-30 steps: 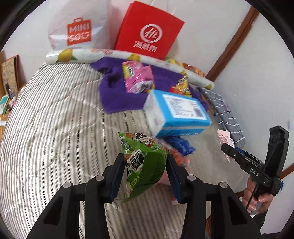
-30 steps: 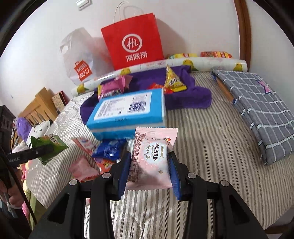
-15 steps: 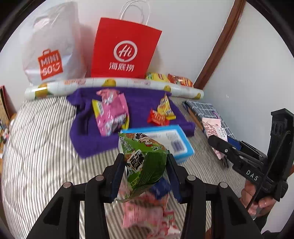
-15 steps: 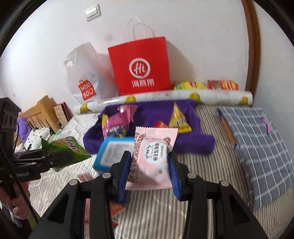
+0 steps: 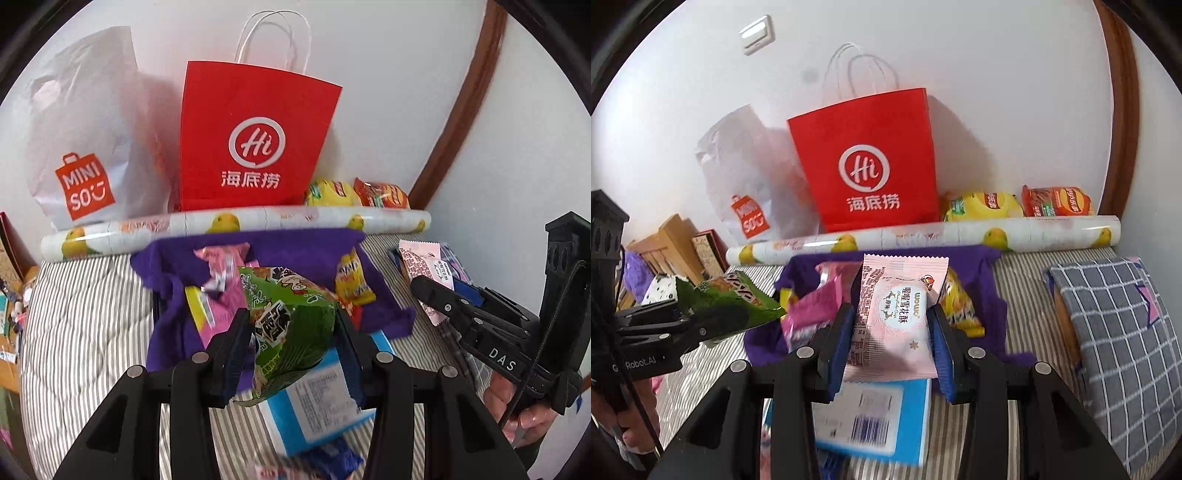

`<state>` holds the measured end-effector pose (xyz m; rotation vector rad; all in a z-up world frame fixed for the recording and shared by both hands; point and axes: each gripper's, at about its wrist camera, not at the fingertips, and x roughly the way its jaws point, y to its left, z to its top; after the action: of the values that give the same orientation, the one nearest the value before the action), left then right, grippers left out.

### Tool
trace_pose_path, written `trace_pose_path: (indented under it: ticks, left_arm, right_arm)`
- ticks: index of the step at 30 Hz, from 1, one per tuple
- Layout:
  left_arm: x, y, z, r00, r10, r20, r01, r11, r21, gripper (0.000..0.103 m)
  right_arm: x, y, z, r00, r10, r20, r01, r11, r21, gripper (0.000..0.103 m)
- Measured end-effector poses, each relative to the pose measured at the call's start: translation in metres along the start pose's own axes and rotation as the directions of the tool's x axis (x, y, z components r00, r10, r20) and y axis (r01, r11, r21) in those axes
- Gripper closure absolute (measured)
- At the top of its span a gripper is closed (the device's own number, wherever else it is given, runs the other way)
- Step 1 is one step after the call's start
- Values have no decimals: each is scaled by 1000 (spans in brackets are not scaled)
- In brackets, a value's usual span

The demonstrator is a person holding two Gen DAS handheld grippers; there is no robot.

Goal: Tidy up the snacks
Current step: 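Carry both held snacks up and over onto the purple towel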

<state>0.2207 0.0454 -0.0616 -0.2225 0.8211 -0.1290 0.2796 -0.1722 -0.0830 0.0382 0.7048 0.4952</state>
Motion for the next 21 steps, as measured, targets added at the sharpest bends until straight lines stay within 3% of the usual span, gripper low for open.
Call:
trace_pose_path:
  ticks: [10,21]
  left_arm:
    - [40,7,48,1000,15,-2,-15,1000,-14,60]
    - [78,17,59,998,23,-66,-25,999,-28,60]
  right_arm:
    - [58,-14,32,999,30,-23,-29,999,43,62]
    - [120,-16,8,988,76,-136,-72,997,35,62]
